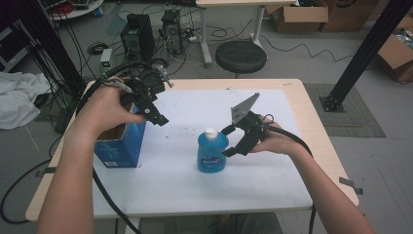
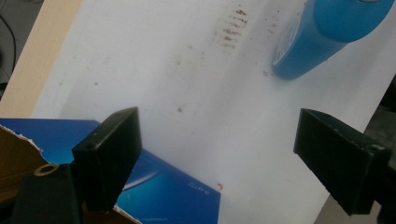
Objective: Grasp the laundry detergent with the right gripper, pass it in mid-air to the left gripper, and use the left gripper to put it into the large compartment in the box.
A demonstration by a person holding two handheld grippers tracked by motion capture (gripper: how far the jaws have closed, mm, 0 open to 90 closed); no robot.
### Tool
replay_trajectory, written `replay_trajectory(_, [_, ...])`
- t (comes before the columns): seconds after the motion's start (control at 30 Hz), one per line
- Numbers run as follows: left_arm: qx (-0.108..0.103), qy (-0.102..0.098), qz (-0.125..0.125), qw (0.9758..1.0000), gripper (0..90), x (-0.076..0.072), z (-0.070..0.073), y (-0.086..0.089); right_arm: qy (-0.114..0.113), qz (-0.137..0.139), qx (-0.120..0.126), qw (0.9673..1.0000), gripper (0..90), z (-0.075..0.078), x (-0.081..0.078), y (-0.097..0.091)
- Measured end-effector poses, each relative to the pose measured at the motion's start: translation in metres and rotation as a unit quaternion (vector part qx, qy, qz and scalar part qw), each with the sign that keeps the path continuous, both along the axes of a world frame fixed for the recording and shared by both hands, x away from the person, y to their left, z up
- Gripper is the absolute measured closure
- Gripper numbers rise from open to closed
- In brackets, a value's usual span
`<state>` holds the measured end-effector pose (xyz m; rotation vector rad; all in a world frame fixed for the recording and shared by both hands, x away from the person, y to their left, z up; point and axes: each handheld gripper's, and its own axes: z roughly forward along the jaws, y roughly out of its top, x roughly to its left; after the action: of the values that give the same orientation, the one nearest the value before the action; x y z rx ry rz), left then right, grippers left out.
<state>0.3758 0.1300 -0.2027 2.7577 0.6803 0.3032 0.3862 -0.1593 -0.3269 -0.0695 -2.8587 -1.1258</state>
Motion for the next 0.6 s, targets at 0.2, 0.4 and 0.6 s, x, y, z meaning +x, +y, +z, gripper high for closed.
replay_trajectory(0.2, [0.000,0.001,0.000,1.0000,15.9,0.000,0.000,0.001,0.003,0.005,0.002,1.0000,21.8,-0.007,-0.001,0.008])
replay_trajectory(0.4, [-0.002,0.001,0.001,1.0000,15.9,0.000,-0.001,0.002,0.004,0.008,0.001,1.0000,22.1,-0.014,-0.002,0.013])
replay_trajectory(0.6, [-0.002,0.002,0.002,1.0000,16.0,0.000,-0.002,0.003,0.004,0.011,0.000,0.9999,22.9,-0.016,-0.003,0.017])
